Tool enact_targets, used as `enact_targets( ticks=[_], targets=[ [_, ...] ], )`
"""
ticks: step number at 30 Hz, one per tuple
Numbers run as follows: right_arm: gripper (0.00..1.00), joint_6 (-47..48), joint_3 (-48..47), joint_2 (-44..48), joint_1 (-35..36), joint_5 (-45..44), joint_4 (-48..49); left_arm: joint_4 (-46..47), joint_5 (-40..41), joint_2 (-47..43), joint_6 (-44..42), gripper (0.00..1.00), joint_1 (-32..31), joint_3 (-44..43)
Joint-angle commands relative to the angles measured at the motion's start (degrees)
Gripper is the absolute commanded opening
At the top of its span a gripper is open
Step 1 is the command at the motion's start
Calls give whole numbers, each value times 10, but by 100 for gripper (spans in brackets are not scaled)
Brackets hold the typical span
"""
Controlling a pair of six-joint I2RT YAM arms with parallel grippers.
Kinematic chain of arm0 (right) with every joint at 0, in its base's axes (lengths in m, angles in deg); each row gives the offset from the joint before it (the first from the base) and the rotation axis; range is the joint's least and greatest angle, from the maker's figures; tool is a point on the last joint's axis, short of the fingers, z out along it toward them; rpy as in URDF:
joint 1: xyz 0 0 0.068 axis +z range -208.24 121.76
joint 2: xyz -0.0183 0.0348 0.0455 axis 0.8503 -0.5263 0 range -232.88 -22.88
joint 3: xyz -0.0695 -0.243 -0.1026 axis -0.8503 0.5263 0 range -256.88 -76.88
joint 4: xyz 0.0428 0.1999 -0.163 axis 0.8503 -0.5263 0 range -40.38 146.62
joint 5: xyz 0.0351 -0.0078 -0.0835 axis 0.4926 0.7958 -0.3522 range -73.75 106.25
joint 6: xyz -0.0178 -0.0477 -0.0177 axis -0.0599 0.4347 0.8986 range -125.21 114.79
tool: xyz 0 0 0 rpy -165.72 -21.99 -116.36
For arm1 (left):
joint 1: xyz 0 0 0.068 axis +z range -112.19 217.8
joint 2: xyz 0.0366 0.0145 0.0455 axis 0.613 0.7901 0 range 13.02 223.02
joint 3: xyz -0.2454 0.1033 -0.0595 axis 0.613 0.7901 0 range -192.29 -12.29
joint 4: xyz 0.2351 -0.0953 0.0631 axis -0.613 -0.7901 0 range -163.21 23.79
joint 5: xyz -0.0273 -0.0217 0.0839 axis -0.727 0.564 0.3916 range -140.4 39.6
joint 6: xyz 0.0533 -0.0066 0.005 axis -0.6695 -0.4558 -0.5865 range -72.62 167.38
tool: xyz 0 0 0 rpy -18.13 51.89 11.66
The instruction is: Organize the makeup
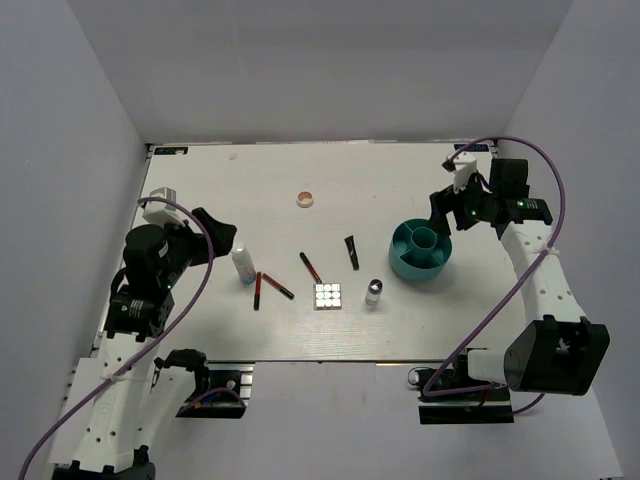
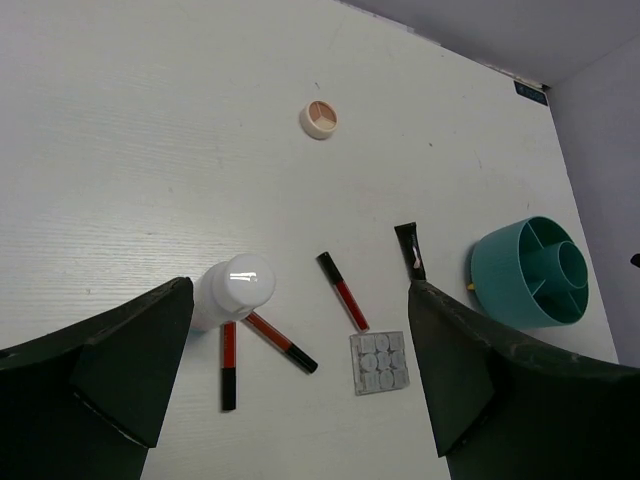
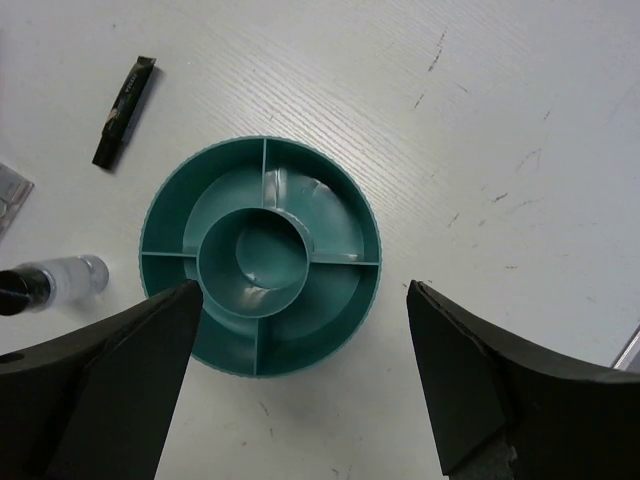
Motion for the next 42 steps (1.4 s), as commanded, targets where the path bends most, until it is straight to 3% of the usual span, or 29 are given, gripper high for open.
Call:
enact_targets(
  ticks=[1,6,8,13,14,15,16,17,18,20,22,23,24,27,31,35,42],
  targets=[
    [89,36,-26,2,1,13,-24,2,-12,13,-13,98,3,-4],
    [89,93,-37,8,1,62,-39,-15,1,15,-25,98,3,-16],
    [89,146,-46,13,0,122,-69,-25,4,12,-25,98,3,-17],
    [89,169,-39,25,7,237,-66,-38,13,6,-21,94,3,-23],
    [84,162,-38,27,26,251,-49,-45,15,7,-21,90,3,-25],
    [77,148,-34,26,33,257,-34,-49,18,7,-19,78,3,-28],
    [55,133,-33,25,40,261,-18,-52,24,7,-20,68,3,-33],
    [45,104,-30,22,60,257,16,-62,28,5,-19,57,3,-37],
    [38,90,-28,18,82,251,31,-69,34,5,-20,40,3,-42],
    [38,70,-27,4,116,231,58,-91,53,4,-20,31,3,-60],
    [49,61,-26,-11,167,204,76,-116,62,5,-21,39,3,-82],
    [52,51,-25,-16,181,191,97,-125,89,5,-21,50,3,-89],
    [64,39,-23,-22,226,156,112,-133,95,6,-22,75,3,-95],
    [75,2,-44,-73,297,95,151,-171,110,8,-18,87,3,-108],
    [78,-70,-93,-141,366,6,197,-197,113,-9,4,88,3,-106],
    [70,-157,-174,-228,447,-99,211,-219,120,-28,25,89,3,-103],
    [81,-188,-223,-287,523,-43,215,-234,120,-40,41,89,-2,-94]
  ],
)
